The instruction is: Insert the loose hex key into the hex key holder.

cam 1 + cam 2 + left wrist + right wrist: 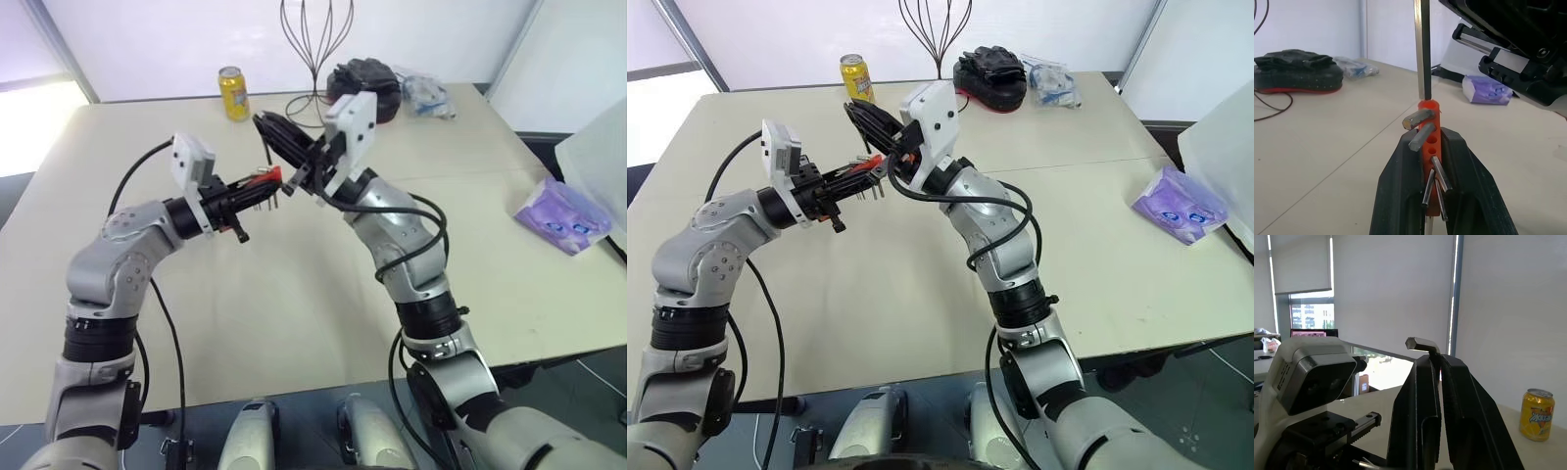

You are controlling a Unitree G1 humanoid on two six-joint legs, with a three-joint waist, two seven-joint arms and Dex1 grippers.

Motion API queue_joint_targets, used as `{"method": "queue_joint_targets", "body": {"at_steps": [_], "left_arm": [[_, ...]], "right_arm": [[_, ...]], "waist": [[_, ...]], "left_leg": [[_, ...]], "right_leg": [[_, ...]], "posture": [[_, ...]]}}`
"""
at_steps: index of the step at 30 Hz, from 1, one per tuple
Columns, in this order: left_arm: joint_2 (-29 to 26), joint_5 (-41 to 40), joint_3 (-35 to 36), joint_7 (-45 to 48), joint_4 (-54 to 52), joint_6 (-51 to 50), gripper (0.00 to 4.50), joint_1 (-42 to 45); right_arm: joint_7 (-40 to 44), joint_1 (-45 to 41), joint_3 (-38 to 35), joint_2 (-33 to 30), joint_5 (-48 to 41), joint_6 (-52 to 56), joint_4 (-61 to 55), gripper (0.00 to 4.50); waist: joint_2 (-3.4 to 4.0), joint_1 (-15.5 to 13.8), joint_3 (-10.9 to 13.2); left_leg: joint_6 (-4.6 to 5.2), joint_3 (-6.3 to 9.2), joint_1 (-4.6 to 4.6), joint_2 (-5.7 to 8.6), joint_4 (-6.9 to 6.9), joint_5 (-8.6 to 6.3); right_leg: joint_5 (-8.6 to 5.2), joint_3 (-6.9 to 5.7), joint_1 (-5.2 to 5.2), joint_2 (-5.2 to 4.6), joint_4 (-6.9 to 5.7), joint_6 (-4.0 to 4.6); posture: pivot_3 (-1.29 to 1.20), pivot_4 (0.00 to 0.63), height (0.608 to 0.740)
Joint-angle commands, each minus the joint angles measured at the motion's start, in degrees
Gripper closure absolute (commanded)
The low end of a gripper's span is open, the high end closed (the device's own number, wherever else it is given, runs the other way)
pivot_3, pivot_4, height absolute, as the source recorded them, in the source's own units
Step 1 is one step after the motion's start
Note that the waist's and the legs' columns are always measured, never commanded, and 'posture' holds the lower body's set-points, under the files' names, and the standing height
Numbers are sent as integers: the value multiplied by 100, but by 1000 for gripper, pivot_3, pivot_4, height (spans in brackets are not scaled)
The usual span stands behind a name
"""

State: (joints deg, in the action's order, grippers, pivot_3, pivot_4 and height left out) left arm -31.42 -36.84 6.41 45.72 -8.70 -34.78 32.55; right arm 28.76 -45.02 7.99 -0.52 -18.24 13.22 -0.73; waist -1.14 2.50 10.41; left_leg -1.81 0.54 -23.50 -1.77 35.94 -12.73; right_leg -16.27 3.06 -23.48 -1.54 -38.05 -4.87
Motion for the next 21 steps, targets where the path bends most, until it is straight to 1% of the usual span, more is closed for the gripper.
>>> {"method": "queue_joint_targets", "body": {"at_steps": [1,21], "left_arm": [[-23,-88,117,-10,-200,24,4500,106],[-46,-132,233,-42,-137,41,4500,165]], "right_arm": [[34,-29,-4,5,23,-109,-182,4469],[70,-44,-75,-57,98,-151,-146,4469]], "waist": [[0,0,0],[0,0,0]], "left_leg": [[0,0,0,0,0,0],[0,0,0,0,-2,0]], "right_leg": [[0,0,0,0,0,0],[0,0,0,0,2,0]], "posture": [[0,150,740],[0,150,740]]}}
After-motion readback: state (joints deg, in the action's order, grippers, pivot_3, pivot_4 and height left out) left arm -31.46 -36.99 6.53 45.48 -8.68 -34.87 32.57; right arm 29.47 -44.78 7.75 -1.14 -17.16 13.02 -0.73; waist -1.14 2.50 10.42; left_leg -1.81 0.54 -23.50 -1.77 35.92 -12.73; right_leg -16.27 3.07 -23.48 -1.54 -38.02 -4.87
